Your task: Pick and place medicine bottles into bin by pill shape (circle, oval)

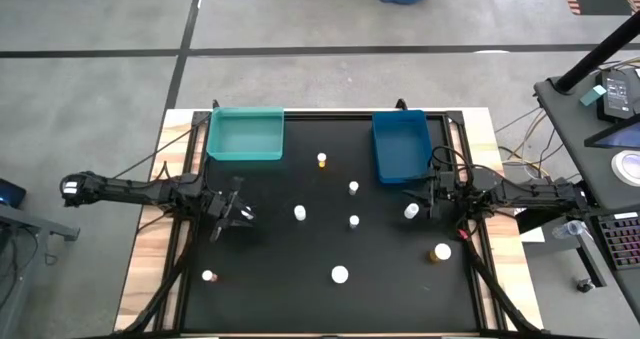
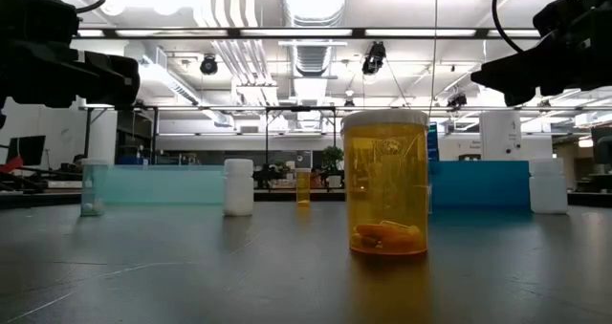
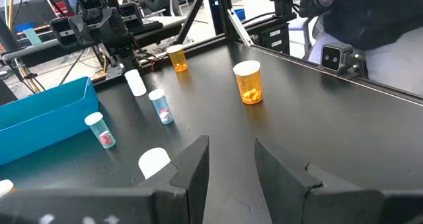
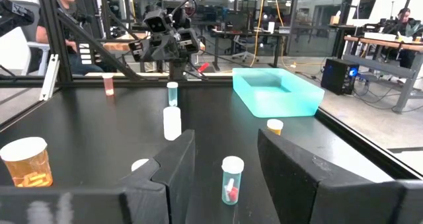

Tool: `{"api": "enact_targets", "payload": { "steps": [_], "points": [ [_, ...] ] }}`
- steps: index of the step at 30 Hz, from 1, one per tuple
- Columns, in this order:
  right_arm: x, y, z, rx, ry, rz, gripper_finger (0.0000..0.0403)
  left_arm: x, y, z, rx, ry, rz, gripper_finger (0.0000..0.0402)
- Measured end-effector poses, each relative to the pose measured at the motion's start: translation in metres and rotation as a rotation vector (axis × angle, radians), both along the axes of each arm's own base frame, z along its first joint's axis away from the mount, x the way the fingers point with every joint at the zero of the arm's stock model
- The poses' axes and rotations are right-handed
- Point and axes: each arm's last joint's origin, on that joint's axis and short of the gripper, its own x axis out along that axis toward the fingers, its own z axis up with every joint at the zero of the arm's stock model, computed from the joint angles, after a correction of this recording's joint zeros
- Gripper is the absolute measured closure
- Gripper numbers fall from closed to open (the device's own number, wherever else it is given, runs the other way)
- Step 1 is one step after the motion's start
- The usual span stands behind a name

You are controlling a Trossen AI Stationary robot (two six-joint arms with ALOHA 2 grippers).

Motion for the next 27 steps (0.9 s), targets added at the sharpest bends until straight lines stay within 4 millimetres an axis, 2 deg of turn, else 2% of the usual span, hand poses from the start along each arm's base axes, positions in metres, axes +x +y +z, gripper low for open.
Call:
{"api": "enact_targets", "payload": {
  "steps": [22, 23, 24, 27],
  "points": [
    [0.0, 0.0, 0.0, 0.005, 0.0, 0.0, 0.0245, 0.0, 0.0, 0.0, 0.0, 0.0, 0.0, 0.0295],
    [0.0, 0.0001, 0.0, 0.056, -0.005, 0.0, 0.0245, 0.0, 0.0, 0.0, 0.0, 0.0, 0.0, 0.0295],
    [0.0, 0.0006, -0.0003, 0.181, -0.013, 0.003, 0.0245, 0.0, 0.0, 0.0, 0.0, 0.0, 0.0, 0.0295],
    [0.0001, 0.0015, -0.0007, 0.661, -0.043, 0.005, 0.0245, 0.0, 0.0, 0.0, 0.0, 0.0, 0.0, 0.0295]
  ]
}}
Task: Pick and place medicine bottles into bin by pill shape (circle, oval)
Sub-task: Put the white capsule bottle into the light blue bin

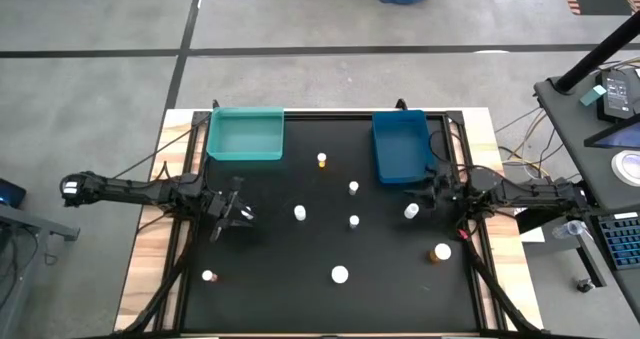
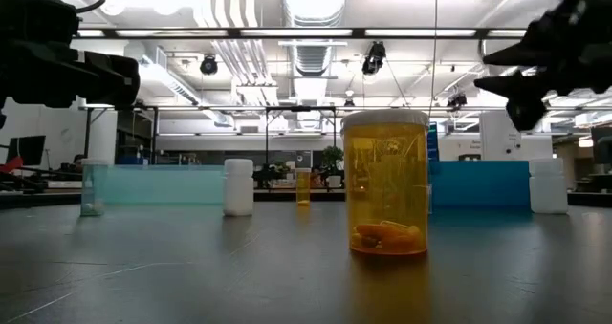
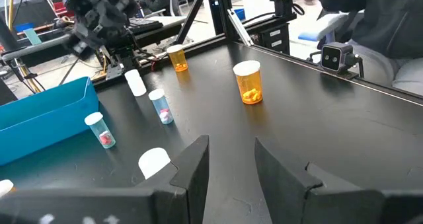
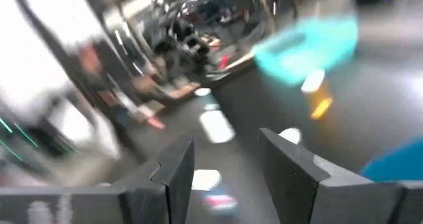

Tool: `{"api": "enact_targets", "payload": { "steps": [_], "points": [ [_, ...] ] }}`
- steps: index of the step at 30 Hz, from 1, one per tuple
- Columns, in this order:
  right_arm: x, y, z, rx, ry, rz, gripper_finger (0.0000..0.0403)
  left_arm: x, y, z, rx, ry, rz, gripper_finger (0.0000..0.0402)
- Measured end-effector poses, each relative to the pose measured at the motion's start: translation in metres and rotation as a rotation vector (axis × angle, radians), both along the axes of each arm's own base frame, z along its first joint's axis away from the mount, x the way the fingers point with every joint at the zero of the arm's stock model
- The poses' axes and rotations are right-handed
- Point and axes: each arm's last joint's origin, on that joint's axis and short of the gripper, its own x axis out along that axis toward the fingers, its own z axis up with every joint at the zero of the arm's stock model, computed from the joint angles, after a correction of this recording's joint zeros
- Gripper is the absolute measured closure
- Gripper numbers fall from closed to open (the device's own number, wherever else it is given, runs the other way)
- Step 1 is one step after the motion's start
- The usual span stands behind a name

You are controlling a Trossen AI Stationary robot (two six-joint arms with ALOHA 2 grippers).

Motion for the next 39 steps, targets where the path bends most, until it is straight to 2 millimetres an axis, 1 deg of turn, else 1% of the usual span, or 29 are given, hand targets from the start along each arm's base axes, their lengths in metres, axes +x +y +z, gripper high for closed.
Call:
{"api": "enact_targets", "payload": {
  "steps": [1, 2, 4, 8, 12, 16, 22, 27, 31, 33, 37, 39],
  "points": [
    [0.0, -0.001, 0.0, 0.088, -0.01, -0.027, 0.0245, 0.0, 0.0, 0.0, 0.0, 0.0, 0.0, 0.0295],
    [0.0, -0.002, 0.001, 0.124, -0.019, -0.071, 0.0245, 0.0, 0.0, 0.0, 0.0, 0.0, 0.0, 0.0295],
    [-0.001, -0.005, 0.0, 0.127, -0.018, -0.143, 0.0245, 0.001, 0.001, 0.002, 0.001, -0.025, 0.015, 0.0295],
    [0.0, -0.006, 0.0, 0.119, -0.016, -0.177, 0.0245, 0.003, 0.003, 0.019, 0.005, -0.201, 0.099, 0.0295],
    [-0.001, -0.007, 0.006, 0.023, -0.063, -0.21, 0.0245, 0.003, 0.003, 0.031, -0.005, -0.321, 0.104, 0.0295],
    [-0.001, -0.009, 0.01, -0.098, -0.087, -0.278, 0.0245, 0.002, 0.003, 0.037, -0.01, -0.384, 0.105, 0.0295],
    [-0.003, -0.013, 0.01, -0.365, 0.0, -0.435, 0.0245, 0.001, 0.003, 0.041, -0.025, -0.425, 0.105, 0.0295],
    [-0.004, -0.013, 0.011, -0.375, 0.003, -0.455, 0.0245, -0.001, 0.002, 0.048, -0.283, -0.421, 0.061, 0.0295],
    [-0.005, -0.016, 0.015, -0.389, -0.018, -0.552, 0.0245, -0.002, 0.002, 0.054, -0.378, -0.451, 0.047, 0.0295],
    [-0.006, -0.015, 0.02, -0.409, -0.057, -0.563, 0.0245, -0.004, 0.002, 0.057, -0.417, -0.479, 0.034, 0.0295],
    [-0.008, -0.014, 0.031, -0.509, -0.148, -0.552, 0.0245, -0.006, 0.002, 0.064, -0.585, -0.486, -0.002, 0.0295],
    [-0.01, -0.014, 0.037, -0.534, -0.206, -0.56, 0.0246, -0.007, 0.002, 0.068, -0.593, -0.51, -0.005, 0.0295]
  ]
}}
